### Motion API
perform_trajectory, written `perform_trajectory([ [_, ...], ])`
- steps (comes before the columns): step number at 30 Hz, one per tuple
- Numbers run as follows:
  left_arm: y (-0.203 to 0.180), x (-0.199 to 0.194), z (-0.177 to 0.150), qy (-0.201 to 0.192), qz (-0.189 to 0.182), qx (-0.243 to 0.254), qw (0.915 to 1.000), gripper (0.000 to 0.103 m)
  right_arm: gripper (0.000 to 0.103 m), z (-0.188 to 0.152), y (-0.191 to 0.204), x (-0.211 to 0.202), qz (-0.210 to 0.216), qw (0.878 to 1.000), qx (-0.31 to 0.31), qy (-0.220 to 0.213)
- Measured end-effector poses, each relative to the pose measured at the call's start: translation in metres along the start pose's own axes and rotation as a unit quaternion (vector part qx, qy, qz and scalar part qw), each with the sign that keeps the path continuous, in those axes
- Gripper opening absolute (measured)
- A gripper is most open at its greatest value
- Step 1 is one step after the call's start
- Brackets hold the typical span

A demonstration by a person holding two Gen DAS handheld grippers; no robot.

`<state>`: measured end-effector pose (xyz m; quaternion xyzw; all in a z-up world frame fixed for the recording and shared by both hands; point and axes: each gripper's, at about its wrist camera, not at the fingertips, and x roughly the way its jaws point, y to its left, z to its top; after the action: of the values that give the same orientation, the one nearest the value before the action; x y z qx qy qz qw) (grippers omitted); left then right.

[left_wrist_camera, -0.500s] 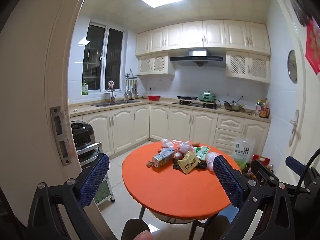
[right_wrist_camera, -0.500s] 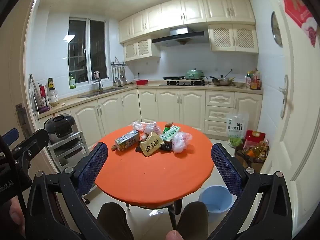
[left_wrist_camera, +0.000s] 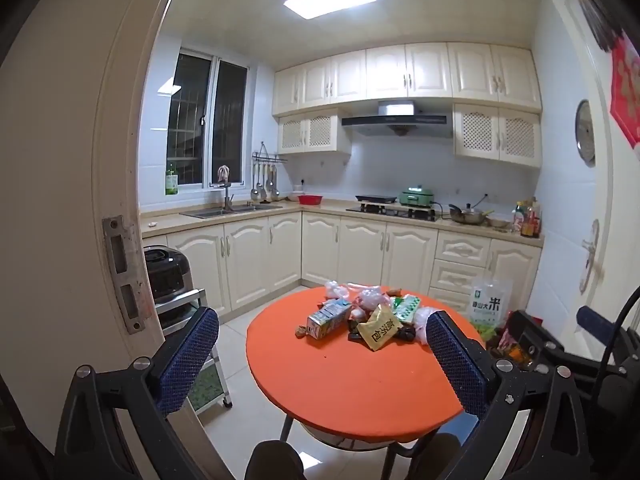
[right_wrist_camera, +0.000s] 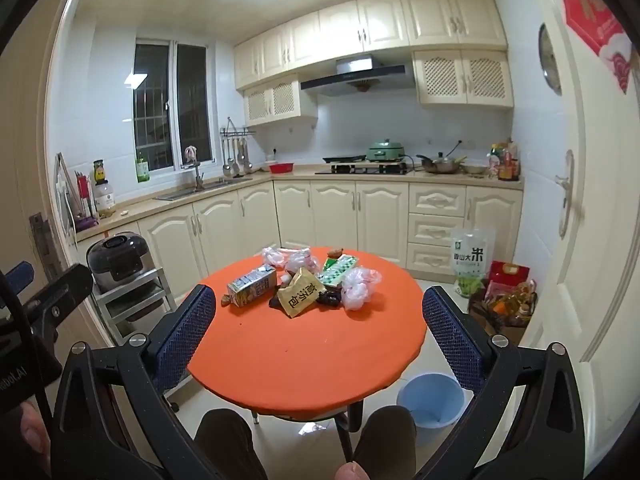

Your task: Collect trash

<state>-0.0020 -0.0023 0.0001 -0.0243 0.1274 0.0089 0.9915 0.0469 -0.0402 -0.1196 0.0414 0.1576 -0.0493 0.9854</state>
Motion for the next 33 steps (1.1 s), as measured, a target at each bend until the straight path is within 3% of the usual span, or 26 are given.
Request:
perform_trajectory([
  [24, -0.001, 0.004, 0.002, -0.004, -0.003, -0.004, 1.0, 0.102, 0.103, 0.008, 0.003, -0.003, -0.007, 1.0, -0.006, -0.006],
  [33, -0.007, 0.025, 0.005, -0.003, 0.003, -0.002, 1.0, 0.102, 0.103, 0.012, -0.002, 0.008, -0.006, 1.0, -0.006, -0.002],
])
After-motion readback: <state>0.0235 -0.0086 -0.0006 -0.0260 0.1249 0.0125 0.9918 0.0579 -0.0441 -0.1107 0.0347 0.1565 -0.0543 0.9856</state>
